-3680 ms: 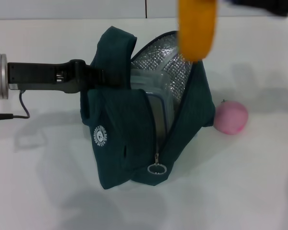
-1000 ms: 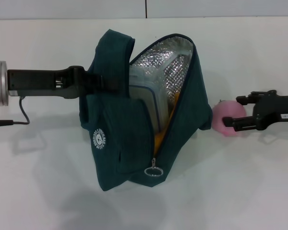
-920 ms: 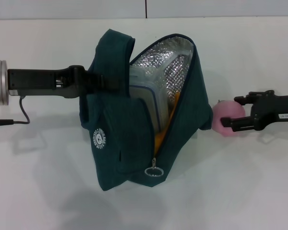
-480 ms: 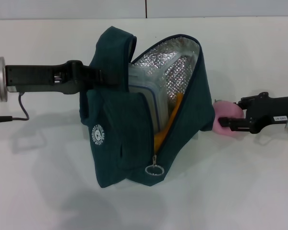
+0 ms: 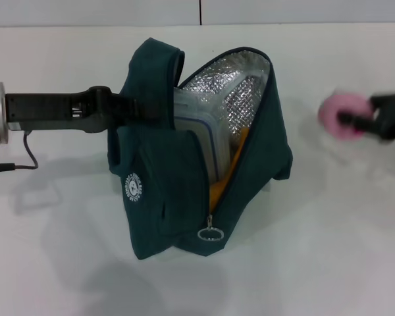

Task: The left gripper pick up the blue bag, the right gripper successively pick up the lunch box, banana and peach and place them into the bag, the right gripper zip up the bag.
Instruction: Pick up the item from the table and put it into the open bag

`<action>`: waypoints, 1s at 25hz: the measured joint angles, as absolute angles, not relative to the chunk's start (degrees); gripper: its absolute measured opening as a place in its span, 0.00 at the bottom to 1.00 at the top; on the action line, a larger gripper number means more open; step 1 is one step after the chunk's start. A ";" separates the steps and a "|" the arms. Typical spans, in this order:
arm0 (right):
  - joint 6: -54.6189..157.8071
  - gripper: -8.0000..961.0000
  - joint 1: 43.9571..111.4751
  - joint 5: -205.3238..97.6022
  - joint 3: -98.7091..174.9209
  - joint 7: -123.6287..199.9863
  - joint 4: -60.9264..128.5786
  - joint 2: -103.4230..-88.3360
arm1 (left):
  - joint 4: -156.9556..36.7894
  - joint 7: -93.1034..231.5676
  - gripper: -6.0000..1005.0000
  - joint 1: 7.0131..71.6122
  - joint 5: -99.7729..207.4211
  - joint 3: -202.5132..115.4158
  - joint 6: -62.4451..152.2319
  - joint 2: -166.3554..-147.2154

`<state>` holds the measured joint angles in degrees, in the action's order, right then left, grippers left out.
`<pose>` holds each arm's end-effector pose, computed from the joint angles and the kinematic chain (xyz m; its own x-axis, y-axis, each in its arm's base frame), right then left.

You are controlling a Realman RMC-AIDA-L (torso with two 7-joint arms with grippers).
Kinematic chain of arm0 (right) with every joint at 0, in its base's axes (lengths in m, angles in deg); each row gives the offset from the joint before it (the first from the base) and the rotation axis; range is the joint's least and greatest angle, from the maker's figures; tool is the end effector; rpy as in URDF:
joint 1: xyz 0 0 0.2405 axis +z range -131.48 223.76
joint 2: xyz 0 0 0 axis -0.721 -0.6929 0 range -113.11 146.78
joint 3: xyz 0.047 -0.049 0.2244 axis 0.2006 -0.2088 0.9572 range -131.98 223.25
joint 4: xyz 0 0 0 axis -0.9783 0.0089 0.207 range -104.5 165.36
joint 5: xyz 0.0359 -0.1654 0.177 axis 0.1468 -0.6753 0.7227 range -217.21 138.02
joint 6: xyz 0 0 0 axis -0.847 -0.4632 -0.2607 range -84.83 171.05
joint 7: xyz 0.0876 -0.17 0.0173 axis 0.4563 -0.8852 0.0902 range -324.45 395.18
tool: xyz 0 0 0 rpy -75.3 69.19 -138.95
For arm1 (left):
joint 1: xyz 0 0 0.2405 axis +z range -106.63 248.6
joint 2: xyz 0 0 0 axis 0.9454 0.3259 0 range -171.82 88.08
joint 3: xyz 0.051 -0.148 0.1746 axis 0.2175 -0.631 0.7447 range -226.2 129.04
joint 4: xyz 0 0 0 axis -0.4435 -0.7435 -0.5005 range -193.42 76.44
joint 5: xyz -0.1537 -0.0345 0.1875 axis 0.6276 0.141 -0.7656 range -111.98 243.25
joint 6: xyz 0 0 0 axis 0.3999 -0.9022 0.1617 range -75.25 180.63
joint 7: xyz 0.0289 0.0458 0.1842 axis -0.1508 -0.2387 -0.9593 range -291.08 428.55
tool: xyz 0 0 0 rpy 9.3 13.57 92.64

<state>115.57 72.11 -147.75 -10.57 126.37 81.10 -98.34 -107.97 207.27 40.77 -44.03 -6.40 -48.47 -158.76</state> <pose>0.2552 0.4149 0.0093 0.8555 -0.3425 -0.3882 -0.4880 -0.7840 -0.3836 -0.2036 0.3614 0.0225 0.2417 0.8918 0.3826 0.8472 -0.3862 0.3648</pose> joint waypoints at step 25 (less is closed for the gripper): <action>129.57 0.21 85.06 -122.53 -25.49 120.30 70.58 -98.62 | -107.97 207.21 0.04 40.92 -43.27 -6.39 -48.49 -159.01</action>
<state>129.57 85.06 -122.53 -25.49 120.30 70.58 -98.62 -107.97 207.21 40.92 -43.27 -6.39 -48.49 -159.01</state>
